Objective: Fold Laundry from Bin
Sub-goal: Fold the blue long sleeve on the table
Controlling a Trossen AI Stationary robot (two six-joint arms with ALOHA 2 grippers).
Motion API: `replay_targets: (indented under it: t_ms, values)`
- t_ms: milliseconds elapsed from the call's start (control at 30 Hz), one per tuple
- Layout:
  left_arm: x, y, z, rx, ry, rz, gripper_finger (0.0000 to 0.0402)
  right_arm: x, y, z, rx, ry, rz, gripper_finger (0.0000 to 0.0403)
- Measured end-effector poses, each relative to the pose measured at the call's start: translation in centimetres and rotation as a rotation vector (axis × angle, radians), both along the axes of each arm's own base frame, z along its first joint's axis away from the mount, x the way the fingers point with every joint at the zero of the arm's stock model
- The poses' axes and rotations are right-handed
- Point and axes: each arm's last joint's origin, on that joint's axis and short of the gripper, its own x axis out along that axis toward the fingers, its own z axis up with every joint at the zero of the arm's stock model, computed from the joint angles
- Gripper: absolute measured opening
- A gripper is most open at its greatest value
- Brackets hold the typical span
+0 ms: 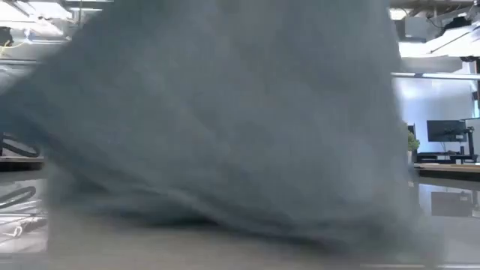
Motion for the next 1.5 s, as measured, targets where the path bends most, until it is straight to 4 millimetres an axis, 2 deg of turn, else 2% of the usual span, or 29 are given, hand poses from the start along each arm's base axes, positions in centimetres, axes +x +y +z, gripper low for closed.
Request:
replay_targets:
  t_ms: [200,300,400,533,633,867,1033,1133,1267,1367,1500]
  values:
    - [-0.1,4.0,-6.9,0.092,0.143,0.057,0.0000,1.1,-2.3,-4.4,-0.098,0.091,-0.181,0.0031]
    - [0.0,4.9,-8.5,0.129,0.135,0.057,0.0000,1.2,-2.2,-6.0,-0.182,0.123,-0.218,0.0031]
    - [0.0,5.1,-8.4,0.186,0.122,0.056,0.0000,1.0,-2.0,-6.6,-0.270,0.122,-0.217,0.0031]
    - [0.3,5.5,-6.9,0.254,0.071,0.063,0.0000,1.0,-2.8,-6.9,-0.296,0.149,-0.230,0.0031]
    - [0.3,5.7,-6.6,0.310,0.060,0.058,0.0000,1.1,-3.0,-6.9,-0.341,0.152,-0.198,0.0031]
    - [0.0,4.6,-7.2,0.353,0.103,-0.044,0.0000,0.5,-0.9,-7.0,-0.358,0.139,-0.116,0.0031]
    - [-0.1,4.3,-7.5,0.383,0.112,-0.078,0.0000,0.6,-0.3,-8.2,-0.418,0.214,-0.107,0.0031]
    - [0.1,4.5,-7.4,0.404,0.096,-0.076,0.0000,0.9,-1.0,-8.7,-0.466,0.257,-0.098,0.0031]
    - [0.7,5.6,-7.6,0.495,0.086,-0.013,0.0000,1.4,-2.8,-8.9,-0.594,0.281,-0.158,0.0031]
    - [1.4,6.6,-8.4,0.557,0.107,-0.007,0.0000,1.7,-4.4,-8.8,-0.694,0.297,-0.183,0.0031]
    - [2.3,7.9,-9.2,0.630,0.114,0.019,0.0000,1.6,-6.1,-8.3,-0.742,0.320,-0.212,0.0031]
